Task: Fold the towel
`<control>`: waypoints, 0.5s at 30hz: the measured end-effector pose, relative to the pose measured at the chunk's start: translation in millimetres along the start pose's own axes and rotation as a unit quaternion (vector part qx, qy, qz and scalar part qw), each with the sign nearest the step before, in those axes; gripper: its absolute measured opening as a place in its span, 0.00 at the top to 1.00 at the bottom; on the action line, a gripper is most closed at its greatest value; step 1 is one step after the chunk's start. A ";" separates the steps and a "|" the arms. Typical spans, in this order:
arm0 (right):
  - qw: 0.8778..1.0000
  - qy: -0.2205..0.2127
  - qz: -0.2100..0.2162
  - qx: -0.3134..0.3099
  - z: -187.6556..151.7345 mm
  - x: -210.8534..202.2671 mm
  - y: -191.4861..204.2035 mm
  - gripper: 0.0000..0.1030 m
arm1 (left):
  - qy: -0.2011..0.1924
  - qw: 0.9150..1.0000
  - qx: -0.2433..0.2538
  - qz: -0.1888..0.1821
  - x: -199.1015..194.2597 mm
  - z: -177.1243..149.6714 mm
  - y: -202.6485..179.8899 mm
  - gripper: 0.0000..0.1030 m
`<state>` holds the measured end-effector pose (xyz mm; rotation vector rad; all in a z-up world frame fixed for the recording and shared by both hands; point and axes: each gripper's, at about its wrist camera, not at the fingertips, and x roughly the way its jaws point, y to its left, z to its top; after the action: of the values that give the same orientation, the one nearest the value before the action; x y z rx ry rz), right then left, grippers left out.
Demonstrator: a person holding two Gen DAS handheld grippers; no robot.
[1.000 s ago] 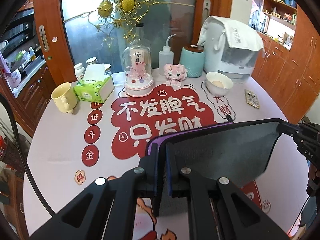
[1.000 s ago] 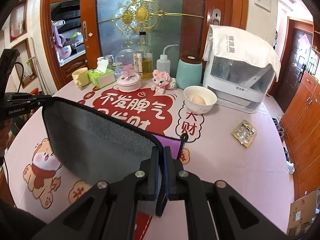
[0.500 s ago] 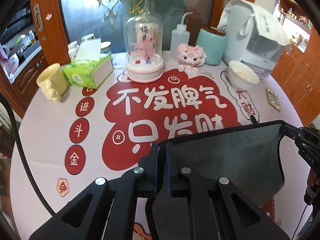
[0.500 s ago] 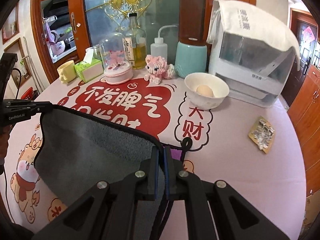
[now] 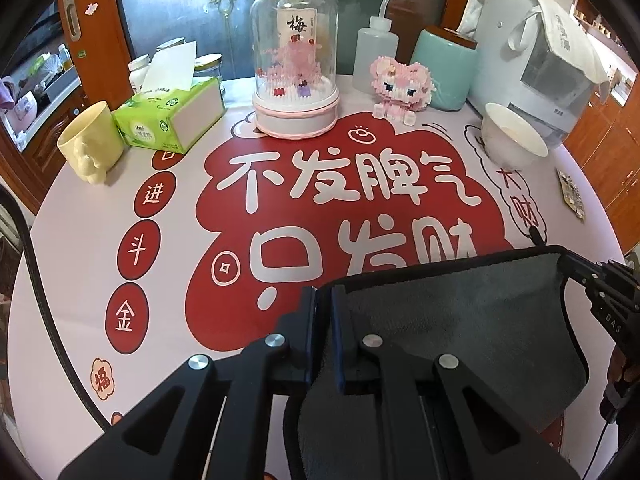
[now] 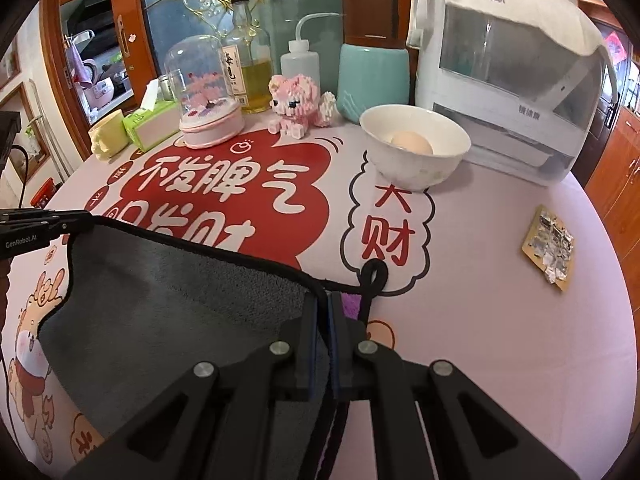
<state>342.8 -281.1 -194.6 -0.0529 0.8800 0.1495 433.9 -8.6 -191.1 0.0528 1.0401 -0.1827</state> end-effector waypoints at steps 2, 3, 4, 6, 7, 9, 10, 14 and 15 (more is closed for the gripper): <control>1.000 0.001 -0.001 0.004 0.7 1.3 -0.1 0.95 | 0.000 1.000 -0.004 0.002 1.6 0.6 0.3 0.93; 1.000 0.001 -0.001 0.006 0.8 1.8 -0.4 0.94 | 0.001 1.000 -0.006 0.003 1.6 0.9 0.2 0.91; 1.000 0.002 -0.003 0.009 1.1 2.4 -0.8 0.93 | 0.002 1.000 -0.008 0.005 2.0 1.3 0.4 0.89; 1.000 0.007 -0.007 0.016 1.2 2.9 -2.4 0.88 | 0.002 1.000 -0.011 0.009 2.0 1.6 0.8 0.84; 1.000 0.008 -0.010 0.019 1.6 2.7 -3.2 0.85 | 0.002 1.000 -0.013 0.011 1.3 1.8 1.2 0.78; 1.000 0.007 -0.013 0.021 1.8 -0.3 -4.0 0.81 | 0.000 1.000 -0.020 0.012 -2.0 2.4 2.6 0.71; 1.000 0.006 -0.014 0.021 2.5 -1.4 -4.6 0.75 | -0.002 1.000 -0.023 0.010 -4.4 2.4 3.6 0.67; 1.000 -0.004 -0.019 0.025 5.4 -13.0 -5.7 0.54 | -0.010 0.999 -0.030 0.012 -19.9 2.8 5.3 0.55; 0.999 -0.006 -0.019 0.026 6.3 -16.0 -5.6 0.52 | -0.013 0.999 -0.029 0.014 -25.4 2.7 5.5 0.47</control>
<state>338.4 -287.7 -178.4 -0.0200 0.8695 0.0920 424.7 -0.4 -168.1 0.0115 1.0171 -0.1271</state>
